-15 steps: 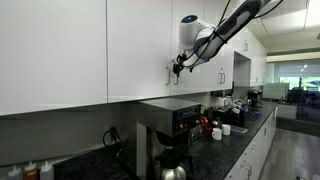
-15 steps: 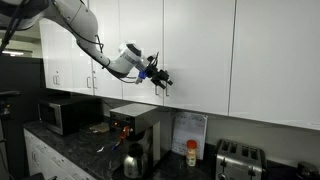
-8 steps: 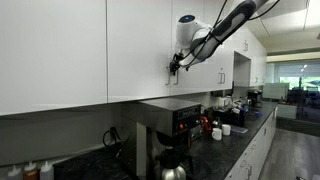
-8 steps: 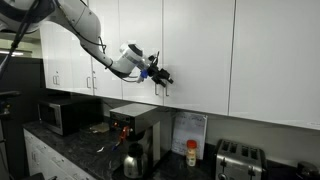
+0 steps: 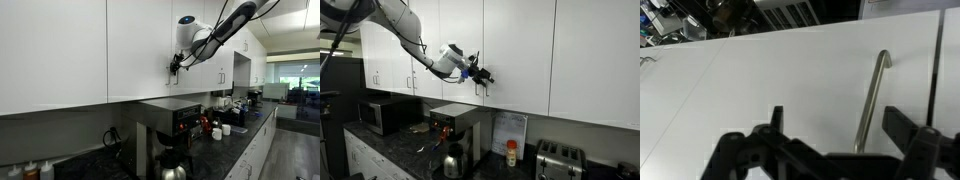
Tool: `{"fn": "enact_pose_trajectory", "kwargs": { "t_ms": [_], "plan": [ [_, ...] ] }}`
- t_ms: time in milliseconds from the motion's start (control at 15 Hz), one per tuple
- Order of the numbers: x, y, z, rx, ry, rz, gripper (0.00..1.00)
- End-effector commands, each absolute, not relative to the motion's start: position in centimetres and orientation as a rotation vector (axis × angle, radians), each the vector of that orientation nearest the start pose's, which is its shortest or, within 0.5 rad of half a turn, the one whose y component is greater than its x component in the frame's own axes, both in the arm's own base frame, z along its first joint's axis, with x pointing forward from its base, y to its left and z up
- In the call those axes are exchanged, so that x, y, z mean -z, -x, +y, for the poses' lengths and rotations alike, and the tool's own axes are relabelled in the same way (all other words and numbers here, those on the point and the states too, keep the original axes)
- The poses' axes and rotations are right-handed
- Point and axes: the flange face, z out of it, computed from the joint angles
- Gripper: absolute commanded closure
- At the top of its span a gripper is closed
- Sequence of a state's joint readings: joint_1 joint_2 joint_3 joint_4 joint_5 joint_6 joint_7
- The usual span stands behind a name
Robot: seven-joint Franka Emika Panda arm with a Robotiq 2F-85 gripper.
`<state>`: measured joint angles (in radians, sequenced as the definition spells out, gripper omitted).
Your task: Open the cupboard
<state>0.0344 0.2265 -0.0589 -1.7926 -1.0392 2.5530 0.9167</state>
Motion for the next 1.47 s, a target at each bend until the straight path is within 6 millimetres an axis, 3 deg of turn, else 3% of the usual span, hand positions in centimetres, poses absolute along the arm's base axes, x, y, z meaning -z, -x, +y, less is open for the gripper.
{"fn": "enact_pose_trajectory", "kwargs": {
  "t_ms": [0,133,600,1400],
  "plan": [
    [-48.0,-66.1,-1.7,1.454,3.372,0.357,0.0],
    [-48.0,-65.8,-2.7,1.464,3.387,0.391,0.0],
    [-48.3,-64.3,-2.7,1.432,3.434,0.432,0.0],
    [-49.4,-58.3,-4.7,1.357,3.478,0.536,0.0]
  ]
}}
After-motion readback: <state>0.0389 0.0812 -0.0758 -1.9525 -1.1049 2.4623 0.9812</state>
